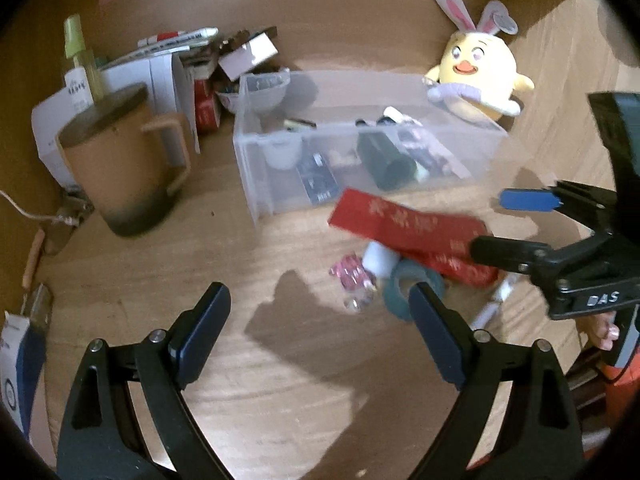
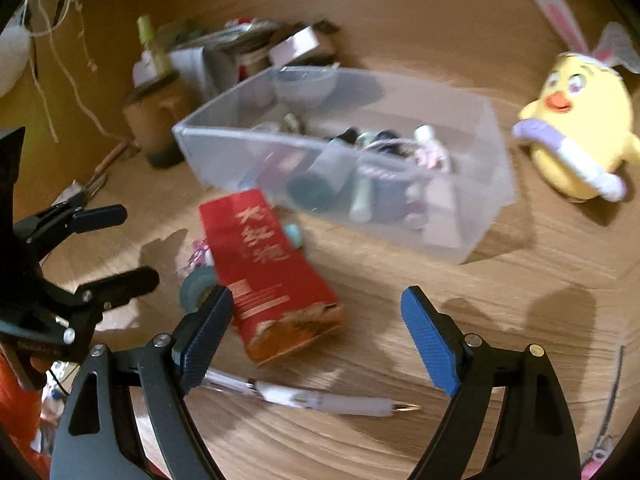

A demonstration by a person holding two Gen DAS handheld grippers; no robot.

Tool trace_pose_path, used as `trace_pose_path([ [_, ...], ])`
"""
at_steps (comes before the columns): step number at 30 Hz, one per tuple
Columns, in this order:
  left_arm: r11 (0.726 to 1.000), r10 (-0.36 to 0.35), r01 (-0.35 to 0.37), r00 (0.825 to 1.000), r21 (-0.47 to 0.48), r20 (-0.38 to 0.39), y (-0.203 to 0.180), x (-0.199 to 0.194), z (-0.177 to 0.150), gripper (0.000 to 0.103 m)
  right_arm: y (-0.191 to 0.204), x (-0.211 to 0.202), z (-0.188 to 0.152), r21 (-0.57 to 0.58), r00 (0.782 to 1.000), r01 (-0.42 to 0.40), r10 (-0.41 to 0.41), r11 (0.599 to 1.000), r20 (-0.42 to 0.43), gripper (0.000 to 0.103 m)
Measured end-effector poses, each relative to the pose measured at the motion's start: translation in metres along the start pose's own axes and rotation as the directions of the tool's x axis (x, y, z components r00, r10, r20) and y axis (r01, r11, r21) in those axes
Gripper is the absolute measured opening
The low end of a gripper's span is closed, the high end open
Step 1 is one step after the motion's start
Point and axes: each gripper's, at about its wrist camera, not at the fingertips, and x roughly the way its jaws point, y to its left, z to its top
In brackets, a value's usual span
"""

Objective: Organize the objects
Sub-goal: 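Grasp the red tea packet with the right tool while the left tool grasps the blue tape roll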

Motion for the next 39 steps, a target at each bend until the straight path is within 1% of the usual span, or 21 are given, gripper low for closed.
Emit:
trace_pose_path([
  [4, 1.000, -0.027, 0.027, 1.000, 0.003, -0.017, -0.005, 0.002, -0.008, 0.091, 0.000, 0.014, 0.002, 0.003, 0.999, -0.038, 0.038, 0.999, -0.035, 0.084],
  [5, 0.999, -0.042, 0.042, 0.999, 0.003, -0.022, -0.007, 0.003, -0.009, 0.089, -0.001, 0.017, 0.002, 0.008, 0.998, -0.049, 0.049, 0.999, -0.043, 0.084],
  [6, 0.998, -0.060, 0.061, 0.998, 0.004, -0.027, -0.009, 0.004, -0.010, 0.088, -0.001, 0.019, 0.003, 0.013, 0.997, -0.063, 0.064, 0.998, -0.048, 0.084],
  [8, 0.997, -0.079, 0.080, 0.996, 0.012, -0.033, -0.012, 0.005, -0.010, 0.077, -0.002, 0.023, 0.003, 0.021, 0.994, -0.092, 0.093, 0.996, -0.057, 0.082],
  [9, 0.996, -0.089, 0.090, 0.995, 0.022, -0.038, -0.015, 0.006, -0.010, 0.076, -0.001, 0.024, 0.002, 0.020, 0.993, -0.101, 0.102, 0.995, -0.060, 0.081],
  [11, 0.994, -0.100, 0.101, 0.994, 0.032, -0.038, -0.020, 0.006, -0.010, 0.073, 0.000, 0.026, 0.001, 0.010, 0.991, -0.119, 0.119, 0.993, -0.066, 0.067],
  [12, 0.994, -0.105, 0.106, 0.994, 0.037, -0.040, -0.022, 0.006, -0.010, 0.072, -0.001, 0.025, 0.000, 0.013, 0.987, -0.147, 0.147, 0.989, -0.064, 0.063],
  [14, 0.992, -0.117, 0.119, 0.992, 0.047, -0.045, -0.026, 0.007, -0.010, 0.067, -0.001, 0.024, 0.000, 0.017, 0.985, -0.165, 0.165, 0.986, -0.058, 0.060],
  [16, 0.989, -0.129, 0.132, 0.990, 0.062, -0.049, -0.031, 0.008, -0.009, 0.066, 0.001, 0.019, -0.002, 0.006, 0.987, -0.157, 0.157, 0.988, -0.039, 0.058],
  [20, 0.988, -0.128, 0.133, 0.990, 0.084, -0.059, -0.039, 0.013, -0.009, 0.065, 0.001, 0.003, -0.004, -0.007, 0.992, -0.128, 0.128, 0.992, 0.011, 0.054],
  [25, 0.989, -0.120, 0.126, 0.990, 0.080, -0.072, -0.043, 0.025, -0.003, 0.065, -0.006, -0.022, -0.005, 0.010, 0.992, -0.098, 0.097, 0.995, 0.077, 0.053],
  [27, 0.989, -0.120, 0.126, 0.990, 0.076, -0.074, -0.043, 0.028, -0.001, 0.062, -0.010, -0.031, -0.006, 0.022, 0.991, -0.091, 0.088, 0.996, 0.100, 0.053],
  [28, 0.989, -0.118, 0.123, 0.990, 0.078, -0.073, -0.044, 0.030, 0.001, 0.059, -0.013, -0.037, -0.007, 0.030, 0.990, -0.088, 0.084, 0.996, 0.115, 0.053],
  [30, 0.990, -0.118, 0.124, 0.990, 0.073, -0.082, -0.044, 0.034, 0.003, 0.049, -0.017, -0.045, -0.008, 0.042, 0.988, -0.081, 0.075, 0.996, 0.135, 0.053],
  [32, 0.989, -0.123, 0.129, 0.990, 0.078, -0.073, -0.045, 0.033, 0.004, 0.039, -0.021, -0.052, -0.009, 0.053, 0.986, -0.080, 0.071, 0.995, 0.148, 0.053],
  [36, 0.991, -0.108, 0.112, 0.992, 0.069, -0.061, -0.042, 0.032, 0.001, 0.039, -0.029, -0.059, -0.012, 0.078, 0.984, -0.076, 0.063, 0.994, 0.166, 0.053],
  [39, 0.992, -0.110, 0.113, 0.992, 0.053, -0.059, -0.039, 0.029, 0.000, 0.039, -0.034, -0.063, -0.015, 0.096, 0.982, -0.081, 0.063, 0.992, 0.177, 0.053],
])
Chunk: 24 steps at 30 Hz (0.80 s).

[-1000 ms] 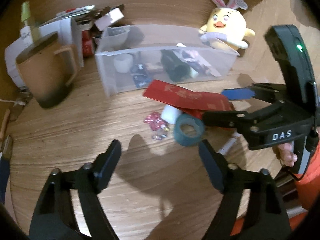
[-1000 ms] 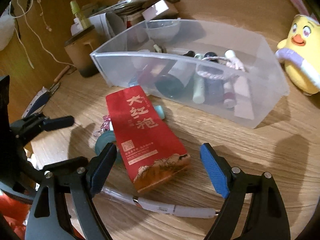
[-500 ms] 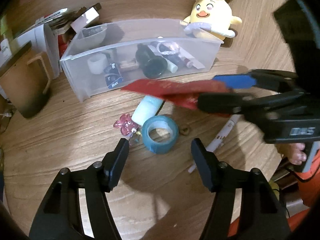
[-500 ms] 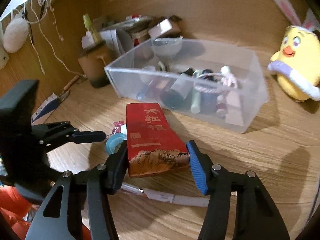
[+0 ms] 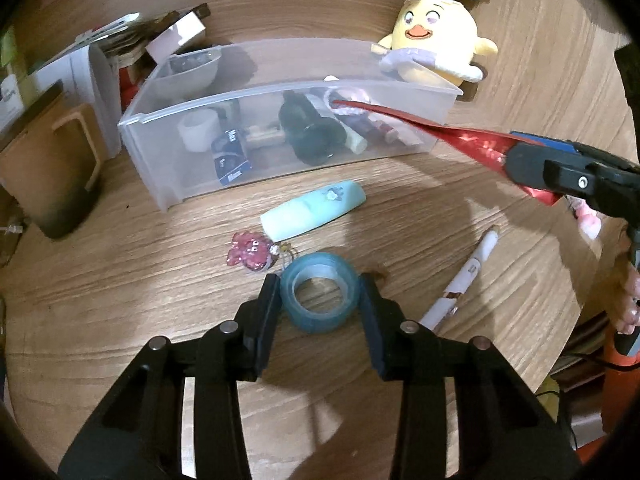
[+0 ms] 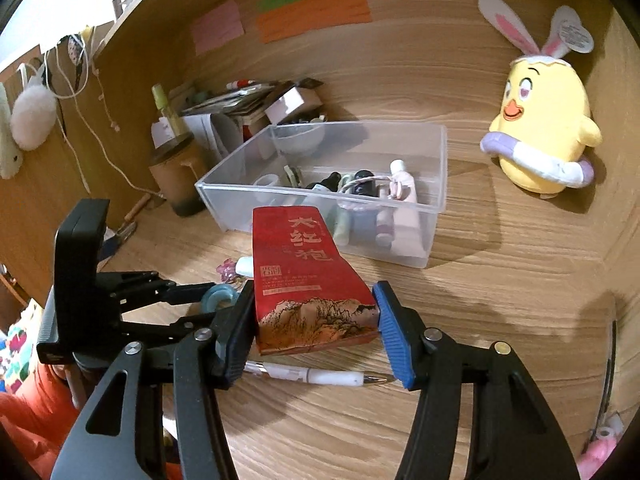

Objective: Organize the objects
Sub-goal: 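Grasp the red tea packet with the right tool while the left tool grasps the blue tape roll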

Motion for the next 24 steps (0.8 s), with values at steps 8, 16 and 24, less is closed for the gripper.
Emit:
trace_pose_path([
  [8, 0.999, -0.005, 0.006, 0.999, -0.036, 0.043, 0.009, -0.023, 0.006, 0.039, 0.000, -0.012, 0.001, 0.003, 0.999, -0.004, 0.004, 1.000, 0.040, 0.053],
  [16, 0.999, 0.014, -0.007, 0.992, -0.053, 0.128, 0.013, -0.047, 0.025, 0.039, 0.009, -0.025, 0.004, -0.018, 0.998, -0.012, 0.013, 1.000, 0.069, 0.053],
  [24, 0.998, 0.032, -0.018, 0.976, -0.065, 0.216, 0.019, -0.068, 0.047, 0.039, 0.011, -0.039, 0.018, -0.022, 0.991, 0.039, -0.036, 0.999, 0.128, 0.053],
])
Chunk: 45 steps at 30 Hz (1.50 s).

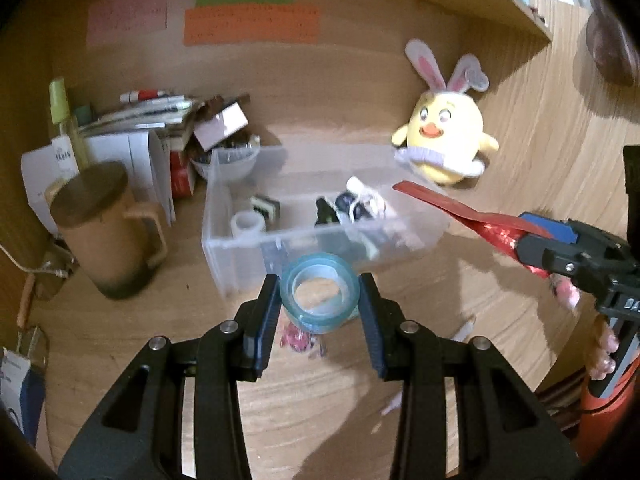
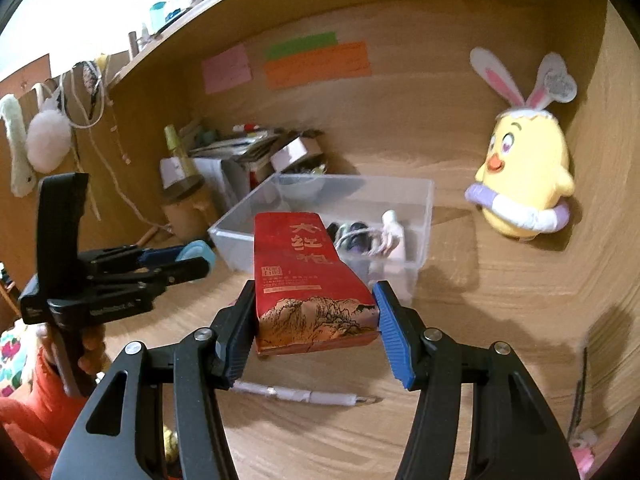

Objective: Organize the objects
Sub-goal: 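Grasp the red tea packet with the right tool while the left tool grasps the blue tape roll, then carry the tea packet and tape roll into the clear box and release both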

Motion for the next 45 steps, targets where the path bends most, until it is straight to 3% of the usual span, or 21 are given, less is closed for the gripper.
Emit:
trace_pose_path([
  [14, 0.998, 0.058, -0.059, 0.993, 0.009, 0.100, 0.002, -0.003, 0.044, 0.039, -0.013, 0.025, 0.033, 0.029, 0.998, 0.059, -0.060, 0.998, 0.031, 0.053],
  [20, 0.997, 0.081, -0.081, 0.991, -0.007, 0.108, 0.008, 0.011, 0.062, 0.039, -0.018, 0.038, 0.049, 0.037, 0.997, 0.067, -0.068, 0.997, 0.041, 0.053],
  [32, 0.995, 0.090, -0.088, 0.995, -0.046, 0.047, 0.027, 0.061, 0.082, 0.039, -0.031, 0.080, 0.067, 0.039, 0.996, 0.088, -0.088, 0.995, 0.006, 0.053],
  [45, 0.997, 0.073, -0.075, 0.994, -0.021, -0.077, 0.025, 0.123, 0.075, 0.039, -0.044, 0.129, 0.056, 0.024, 0.985, 0.151, -0.149, 0.988, -0.082, 0.053],
])
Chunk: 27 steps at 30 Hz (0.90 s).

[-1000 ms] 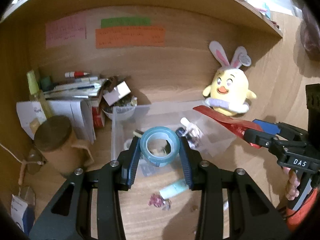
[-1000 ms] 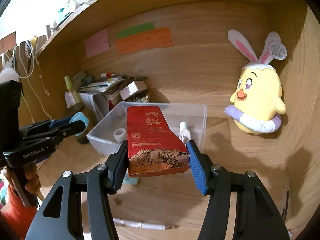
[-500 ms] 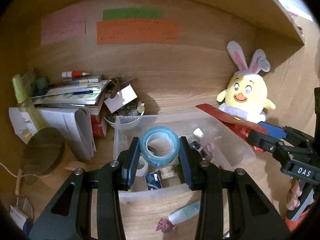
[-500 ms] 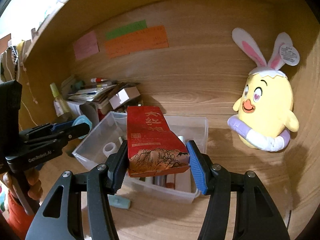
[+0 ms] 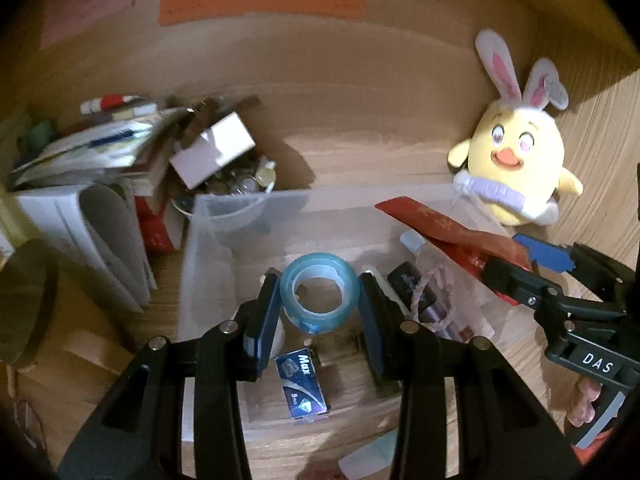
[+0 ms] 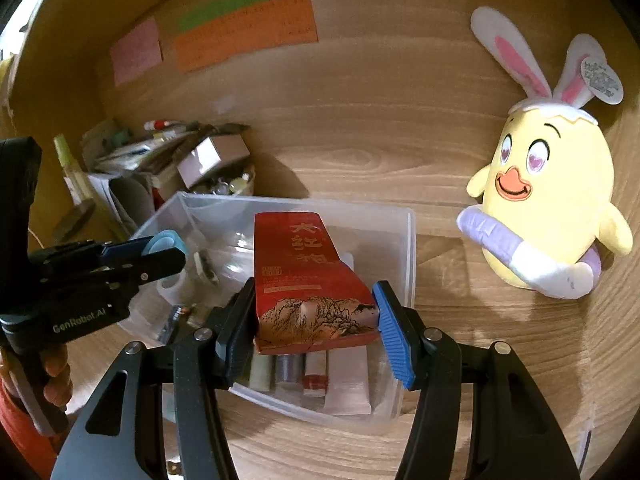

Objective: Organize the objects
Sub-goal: 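Carry the tea packet and tape roll into the clear box and release both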

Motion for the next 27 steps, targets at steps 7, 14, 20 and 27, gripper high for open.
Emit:
trace_pose_path([
  [7, 1.000, -0.001, 0.002, 0.999, 0.020, -0.041, -0.006, 0.017, -0.004, 0.039, 0.005, 0.008, -0.005, -0.048, 0.999, 0.038, -0.038, 0.998, -0.015, 0.053],
  [14, 1.000, -0.017, 0.018, 0.997, 0.006, -0.072, -0.005, 0.023, -0.005, 0.039, 0.004, 0.013, -0.007, -0.068, 0.996, 0.076, -0.078, 0.995, -0.034, 0.055],
  [20, 0.999, -0.036, 0.036, 0.995, -0.006, -0.091, -0.005, 0.024, -0.006, 0.042, 0.008, 0.014, -0.007, -0.092, 0.993, 0.099, -0.104, 0.991, -0.048, 0.057],
  [27, 0.999, -0.029, 0.030, 0.999, 0.013, -0.044, -0.010, 0.005, -0.007, 0.058, 0.013, 0.002, -0.007, -0.104, 0.994, 0.097, -0.101, 0.990, -0.037, 0.073],
])
